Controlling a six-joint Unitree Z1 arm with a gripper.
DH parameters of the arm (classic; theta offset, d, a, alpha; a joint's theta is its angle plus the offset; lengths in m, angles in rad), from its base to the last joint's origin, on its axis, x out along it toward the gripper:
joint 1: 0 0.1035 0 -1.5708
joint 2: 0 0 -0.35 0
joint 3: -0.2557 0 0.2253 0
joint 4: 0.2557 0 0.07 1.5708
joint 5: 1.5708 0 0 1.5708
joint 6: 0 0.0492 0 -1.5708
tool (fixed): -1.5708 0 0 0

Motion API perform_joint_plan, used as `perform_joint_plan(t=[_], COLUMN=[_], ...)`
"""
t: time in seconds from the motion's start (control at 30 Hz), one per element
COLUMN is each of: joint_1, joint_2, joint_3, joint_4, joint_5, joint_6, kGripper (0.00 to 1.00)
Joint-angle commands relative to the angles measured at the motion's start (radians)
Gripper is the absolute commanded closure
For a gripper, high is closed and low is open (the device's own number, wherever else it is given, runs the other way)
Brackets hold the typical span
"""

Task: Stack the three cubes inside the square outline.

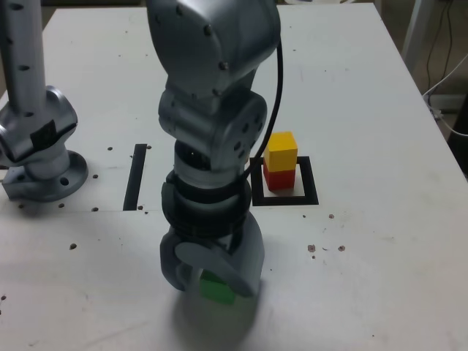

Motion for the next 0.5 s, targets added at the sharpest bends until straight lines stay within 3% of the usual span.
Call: perform_joint_plan(t=[0.0, 0.37, 0.47], joint_1=[-0.001, -0.001, -0.001], joint_2=[0.007, -0.001, -0.011], joint_3=[-0.007, -0.009, -0.004], joint_4=[-0.002, -0.009, -0.006], joint_5=[0.009, 0.012, 0.014], joint_6=[0.003, 0.004, 0.004], kGripper=[0.60, 0.85, 0.88])
